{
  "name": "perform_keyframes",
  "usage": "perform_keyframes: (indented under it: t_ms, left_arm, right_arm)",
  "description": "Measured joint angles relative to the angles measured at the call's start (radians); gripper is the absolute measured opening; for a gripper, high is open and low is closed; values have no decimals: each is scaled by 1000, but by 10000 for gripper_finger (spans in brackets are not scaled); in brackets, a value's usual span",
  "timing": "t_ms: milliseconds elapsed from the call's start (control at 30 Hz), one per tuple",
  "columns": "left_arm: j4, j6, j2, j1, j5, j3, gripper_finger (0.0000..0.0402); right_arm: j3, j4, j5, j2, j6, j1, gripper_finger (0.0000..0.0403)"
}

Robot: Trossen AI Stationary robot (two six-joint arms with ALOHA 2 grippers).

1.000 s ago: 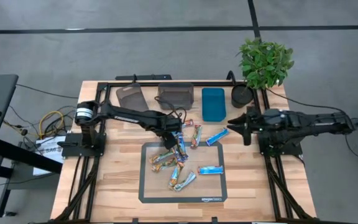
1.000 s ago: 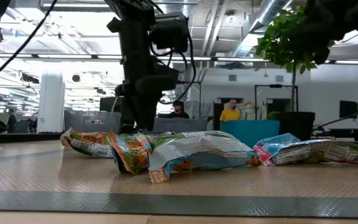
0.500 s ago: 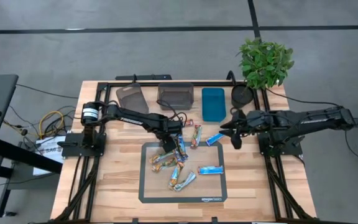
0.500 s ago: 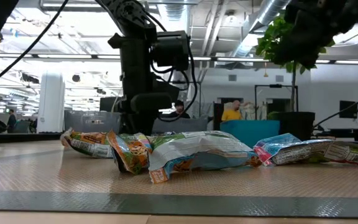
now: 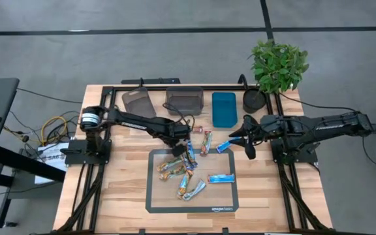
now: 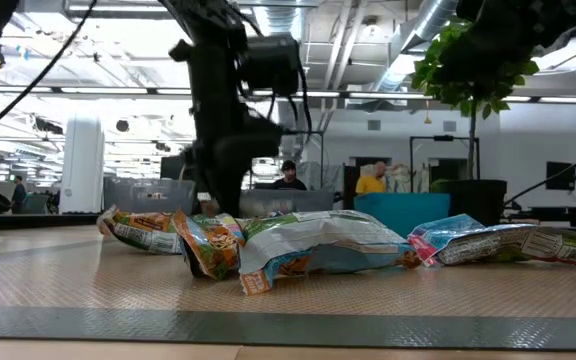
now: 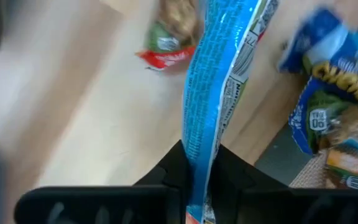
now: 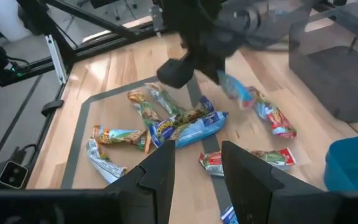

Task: Pick and place Granola Bars by type
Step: Put the red granola bar into the left black bin, then put the red granola bar into the left black transparent bin

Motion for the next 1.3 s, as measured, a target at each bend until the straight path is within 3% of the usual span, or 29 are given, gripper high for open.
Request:
perform_keyframes:
  t_ms: [200,367,467,800,1000,1300]
  left_arm:
    - [-194,-166,-160,29,-130,0,41]
    - [-440,-386,-294,90,-272,0,33]
    - [-534,-442,-352,158,-322,0,28]
    - [-571,-312,-369,416,-279,0,58]
    - [-521,-227,-369,463,-240,0,93]
    - [-494,-224,-369,471,-228,0,168]
  right_arm:
    - [0,147,38,10,-75,0,122]
    - [19,254,249,70,-128,-9,122]
    - [67,249,290,128,-158,-37,122]
    - [251,229,288,289,-201,-145,122]
    - [304,229,262,310,-301,-164,122]
    - [308,227,263,308,-306,-169,122]
